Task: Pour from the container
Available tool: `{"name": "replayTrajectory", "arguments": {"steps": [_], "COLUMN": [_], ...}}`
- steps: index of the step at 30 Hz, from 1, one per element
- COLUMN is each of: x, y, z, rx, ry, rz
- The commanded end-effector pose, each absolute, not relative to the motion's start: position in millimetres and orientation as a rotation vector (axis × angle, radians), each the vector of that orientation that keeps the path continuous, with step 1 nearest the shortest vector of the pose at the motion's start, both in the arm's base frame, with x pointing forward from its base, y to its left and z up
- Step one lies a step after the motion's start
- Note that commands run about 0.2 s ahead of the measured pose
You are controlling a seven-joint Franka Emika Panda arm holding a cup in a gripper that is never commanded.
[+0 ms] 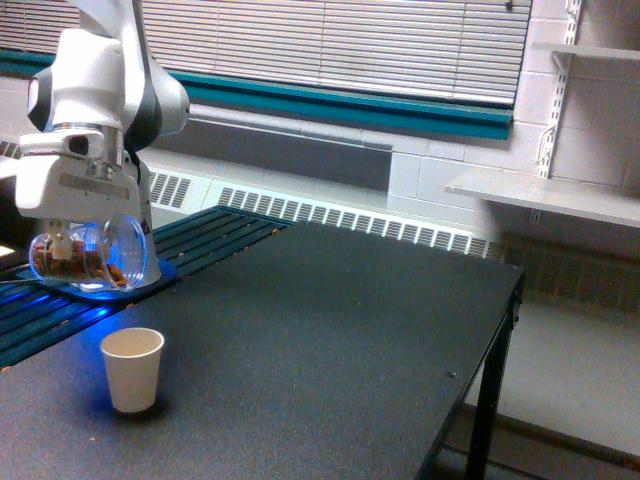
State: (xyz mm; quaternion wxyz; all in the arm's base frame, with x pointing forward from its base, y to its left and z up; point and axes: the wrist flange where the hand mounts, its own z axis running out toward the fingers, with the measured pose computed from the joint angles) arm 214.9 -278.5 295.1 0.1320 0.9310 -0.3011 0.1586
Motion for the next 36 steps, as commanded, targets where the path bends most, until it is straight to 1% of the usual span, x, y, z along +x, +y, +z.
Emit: {"name": "replayTrajectory", "arguments": {"steps": [1, 10, 25, 36], "x": [220, 224, 208, 217], "y": [-275, -281, -290, -289], "z": [292, 293, 285, 285], "rx": [2.685, 2.666, 2.630, 2.631], "ry": [-0.923, -0.883, -0.875, -0.844], "rz": [0.465, 0.446, 0.391, 0.395]}}
